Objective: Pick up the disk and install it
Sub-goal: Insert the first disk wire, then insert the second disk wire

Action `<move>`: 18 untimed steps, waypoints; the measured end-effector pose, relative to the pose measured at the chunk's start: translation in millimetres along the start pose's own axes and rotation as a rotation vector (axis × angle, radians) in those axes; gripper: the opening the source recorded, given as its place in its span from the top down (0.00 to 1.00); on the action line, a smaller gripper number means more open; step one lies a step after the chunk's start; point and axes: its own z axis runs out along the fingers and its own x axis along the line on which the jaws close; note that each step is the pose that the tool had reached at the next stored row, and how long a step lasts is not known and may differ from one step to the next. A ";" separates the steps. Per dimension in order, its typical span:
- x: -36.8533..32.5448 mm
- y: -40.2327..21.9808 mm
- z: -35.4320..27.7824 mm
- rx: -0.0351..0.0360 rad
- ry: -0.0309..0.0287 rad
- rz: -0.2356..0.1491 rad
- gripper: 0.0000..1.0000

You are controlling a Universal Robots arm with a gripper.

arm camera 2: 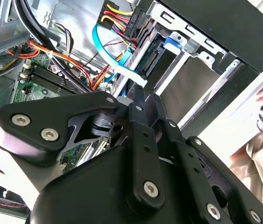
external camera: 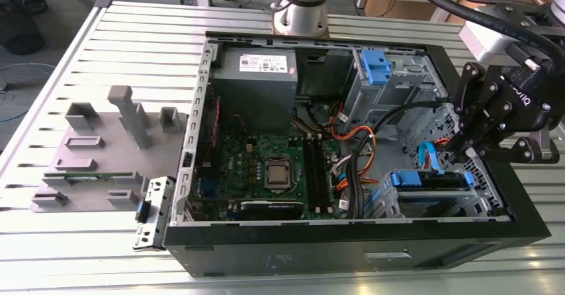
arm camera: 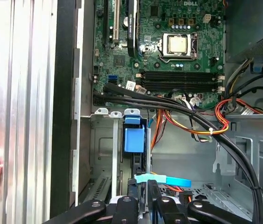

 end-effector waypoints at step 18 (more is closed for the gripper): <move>0.0 -5.4 -0.3 0.0000 0.0000 0.000 0.76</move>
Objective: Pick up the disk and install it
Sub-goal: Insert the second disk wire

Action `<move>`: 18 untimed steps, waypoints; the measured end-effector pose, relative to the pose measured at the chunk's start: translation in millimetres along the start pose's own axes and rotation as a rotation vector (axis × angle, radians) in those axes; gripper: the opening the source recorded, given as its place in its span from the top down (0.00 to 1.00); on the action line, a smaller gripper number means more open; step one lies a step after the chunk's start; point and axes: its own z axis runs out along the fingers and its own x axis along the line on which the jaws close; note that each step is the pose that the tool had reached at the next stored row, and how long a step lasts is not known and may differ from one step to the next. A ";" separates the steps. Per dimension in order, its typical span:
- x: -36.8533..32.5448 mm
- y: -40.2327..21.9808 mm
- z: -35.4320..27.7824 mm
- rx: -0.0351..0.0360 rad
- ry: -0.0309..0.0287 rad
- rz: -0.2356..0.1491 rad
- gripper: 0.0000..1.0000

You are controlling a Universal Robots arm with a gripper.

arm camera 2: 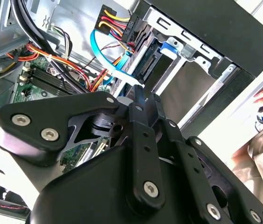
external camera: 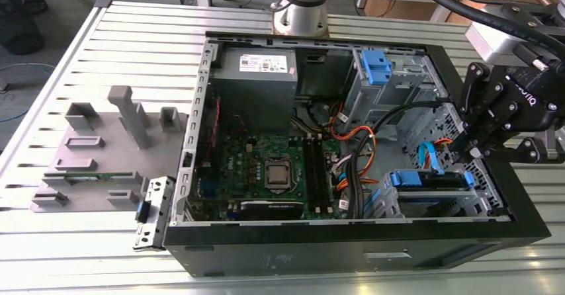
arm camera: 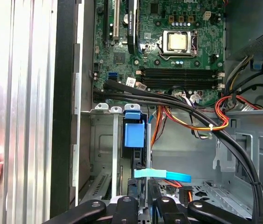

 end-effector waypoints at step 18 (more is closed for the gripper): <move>-6.2 -8.8 1.5 0.0000 0.0001 0.000 0.76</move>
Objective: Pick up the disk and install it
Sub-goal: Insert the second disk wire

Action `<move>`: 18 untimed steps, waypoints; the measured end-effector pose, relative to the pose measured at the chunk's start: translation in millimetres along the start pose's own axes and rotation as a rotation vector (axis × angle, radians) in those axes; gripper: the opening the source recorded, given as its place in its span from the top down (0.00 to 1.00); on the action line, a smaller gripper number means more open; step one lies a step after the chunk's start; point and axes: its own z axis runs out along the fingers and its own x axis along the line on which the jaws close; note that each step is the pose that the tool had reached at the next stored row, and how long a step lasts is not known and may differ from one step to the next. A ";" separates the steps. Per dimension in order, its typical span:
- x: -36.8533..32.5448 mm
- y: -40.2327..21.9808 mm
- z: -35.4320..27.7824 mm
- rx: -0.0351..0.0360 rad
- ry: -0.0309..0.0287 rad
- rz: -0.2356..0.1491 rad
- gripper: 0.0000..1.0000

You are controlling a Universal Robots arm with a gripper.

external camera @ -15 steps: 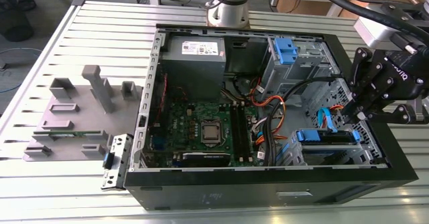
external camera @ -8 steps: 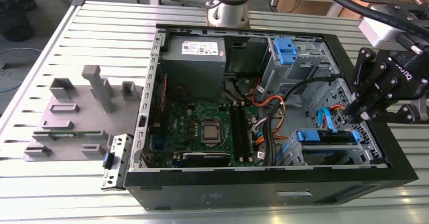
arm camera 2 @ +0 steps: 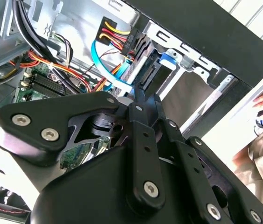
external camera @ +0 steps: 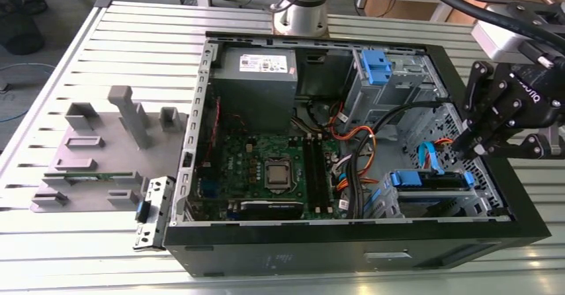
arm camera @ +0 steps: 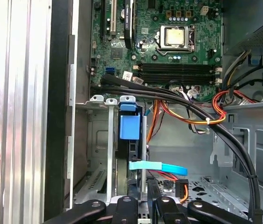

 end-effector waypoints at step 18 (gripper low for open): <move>-14.3 -7.3 5.5 -0.0016 0.0002 0.000 0.76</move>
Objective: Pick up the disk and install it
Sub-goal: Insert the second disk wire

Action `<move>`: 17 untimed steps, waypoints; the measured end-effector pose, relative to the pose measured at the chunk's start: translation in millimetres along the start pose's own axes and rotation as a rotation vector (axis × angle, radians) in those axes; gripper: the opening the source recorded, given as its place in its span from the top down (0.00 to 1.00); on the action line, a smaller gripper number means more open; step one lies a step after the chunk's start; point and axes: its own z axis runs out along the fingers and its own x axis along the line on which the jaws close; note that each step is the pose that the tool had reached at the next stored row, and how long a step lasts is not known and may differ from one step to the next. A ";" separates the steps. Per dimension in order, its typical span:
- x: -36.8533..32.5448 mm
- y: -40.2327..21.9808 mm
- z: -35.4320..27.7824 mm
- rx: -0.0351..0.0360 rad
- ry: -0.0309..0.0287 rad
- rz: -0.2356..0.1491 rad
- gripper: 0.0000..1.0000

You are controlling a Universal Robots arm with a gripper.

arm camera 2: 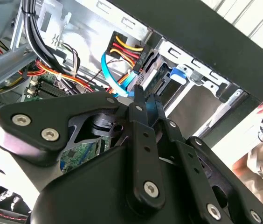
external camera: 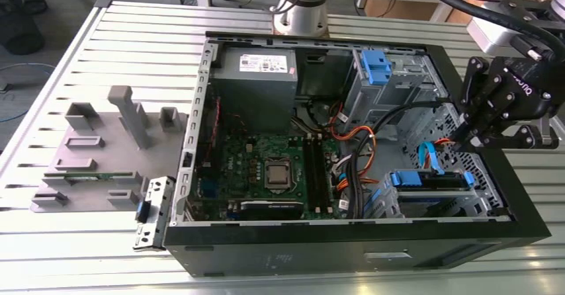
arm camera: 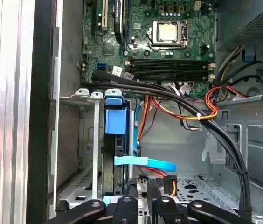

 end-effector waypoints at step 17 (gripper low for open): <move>-5.0 -5.1 2.5 -0.0011 -0.0002 0.000 0.76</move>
